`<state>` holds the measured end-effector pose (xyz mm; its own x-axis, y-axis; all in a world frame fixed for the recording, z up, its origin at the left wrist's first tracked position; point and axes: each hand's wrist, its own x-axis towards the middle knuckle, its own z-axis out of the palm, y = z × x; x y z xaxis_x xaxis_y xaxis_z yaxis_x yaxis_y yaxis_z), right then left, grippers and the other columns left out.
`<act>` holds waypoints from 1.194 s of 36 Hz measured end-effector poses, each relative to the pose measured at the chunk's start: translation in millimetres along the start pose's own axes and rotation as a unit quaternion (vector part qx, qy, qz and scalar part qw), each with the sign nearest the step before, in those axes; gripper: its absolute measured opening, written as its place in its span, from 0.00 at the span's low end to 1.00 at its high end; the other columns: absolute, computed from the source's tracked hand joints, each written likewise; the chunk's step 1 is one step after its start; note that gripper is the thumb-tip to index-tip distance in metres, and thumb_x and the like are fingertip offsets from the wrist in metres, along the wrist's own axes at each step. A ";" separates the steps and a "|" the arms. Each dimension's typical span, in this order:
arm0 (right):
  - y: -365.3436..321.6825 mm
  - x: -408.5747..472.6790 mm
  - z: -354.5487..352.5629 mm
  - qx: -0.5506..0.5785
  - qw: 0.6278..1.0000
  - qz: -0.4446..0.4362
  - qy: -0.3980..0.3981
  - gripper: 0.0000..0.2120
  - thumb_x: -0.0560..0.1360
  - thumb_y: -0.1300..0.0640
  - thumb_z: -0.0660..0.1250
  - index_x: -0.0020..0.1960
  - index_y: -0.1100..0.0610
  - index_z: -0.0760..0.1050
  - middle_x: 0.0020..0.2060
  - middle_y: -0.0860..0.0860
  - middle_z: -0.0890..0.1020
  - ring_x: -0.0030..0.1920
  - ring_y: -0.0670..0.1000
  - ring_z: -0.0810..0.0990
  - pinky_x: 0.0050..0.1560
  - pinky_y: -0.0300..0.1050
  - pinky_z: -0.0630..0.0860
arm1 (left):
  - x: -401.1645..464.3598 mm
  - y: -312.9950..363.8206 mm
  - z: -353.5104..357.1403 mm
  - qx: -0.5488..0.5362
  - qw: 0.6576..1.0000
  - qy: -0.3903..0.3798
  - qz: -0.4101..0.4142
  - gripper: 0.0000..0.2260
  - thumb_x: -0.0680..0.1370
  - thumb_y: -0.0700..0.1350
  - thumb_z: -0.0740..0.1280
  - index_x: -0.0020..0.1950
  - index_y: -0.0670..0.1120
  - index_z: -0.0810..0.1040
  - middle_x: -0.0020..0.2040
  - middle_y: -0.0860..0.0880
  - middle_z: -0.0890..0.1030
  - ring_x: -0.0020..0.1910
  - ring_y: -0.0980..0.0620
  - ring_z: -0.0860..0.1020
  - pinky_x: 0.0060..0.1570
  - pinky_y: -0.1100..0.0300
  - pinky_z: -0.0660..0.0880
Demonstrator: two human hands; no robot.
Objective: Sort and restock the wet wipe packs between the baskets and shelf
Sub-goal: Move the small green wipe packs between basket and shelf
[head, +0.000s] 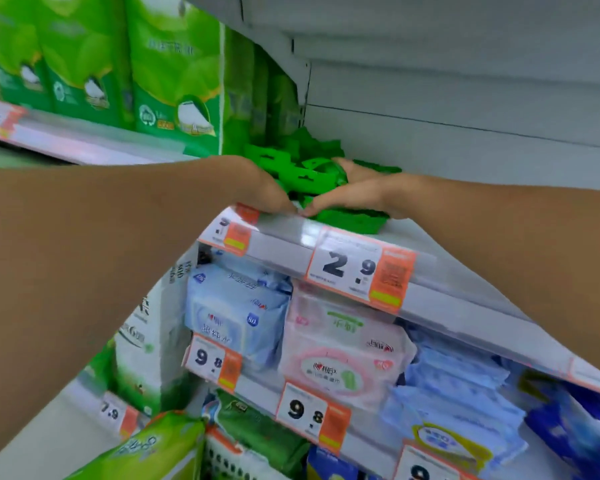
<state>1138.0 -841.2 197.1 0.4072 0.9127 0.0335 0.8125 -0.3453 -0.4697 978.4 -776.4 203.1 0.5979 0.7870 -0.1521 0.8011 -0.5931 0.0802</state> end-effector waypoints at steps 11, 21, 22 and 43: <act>-14.7 2.1 -10.4 -0.193 0.978 -0.058 0.048 0.33 0.66 0.50 0.76 0.69 0.49 0.72 0.59 0.52 0.79 0.55 0.54 0.78 0.53 0.43 0.78 | 13.9 -3.8 7.3 -0.043 0.984 0.174 0.013 0.21 0.77 0.55 0.66 0.66 0.46 0.75 0.57 0.43 0.78 0.53 0.43 0.77 0.49 0.58 0.74; 37.5 -100.9 -64.6 0.012 0.992 -0.107 0.068 0.13 0.70 0.66 0.72 0.44 0.48 0.77 0.29 0.44 0.79 0.28 0.43 0.75 0.27 0.33 0.71 | -53.0 26.2 -29.0 -0.271 0.906 0.277 0.170 0.05 0.76 0.45 0.69 0.48 0.53 0.83 0.34 0.52 0.80 0.30 0.56 0.76 0.32 0.68 0.73; 39.5 -111.5 -70.1 0.020 0.991 -0.107 0.082 0.11 0.70 0.65 0.72 0.44 0.50 0.77 0.30 0.45 0.79 0.29 0.44 0.76 0.28 0.34 0.72 | -59.6 32.2 -30.5 -0.290 0.896 0.282 0.181 0.05 0.76 0.44 0.69 0.47 0.53 0.83 0.33 0.53 0.80 0.29 0.57 0.75 0.30 0.72 0.71; 29.1 -156.5 -28.1 -0.178 0.966 -0.123 0.143 0.32 0.72 0.36 0.71 0.72 0.41 0.68 0.63 0.51 0.80 0.60 0.57 0.78 0.58 0.48 0.75 | -112.2 11.4 22.9 -0.046 0.945 0.285 0.157 0.24 0.72 0.31 0.69 0.67 0.43 0.75 0.63 0.42 0.76 0.62 0.42 0.74 0.62 0.52 0.72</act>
<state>1109.7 -1000.1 203.0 0.2415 0.8961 0.3723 0.9704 -0.2262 -0.0850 919.8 -875.4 198.5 0.7026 0.5546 0.4458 0.5655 -0.8155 0.1232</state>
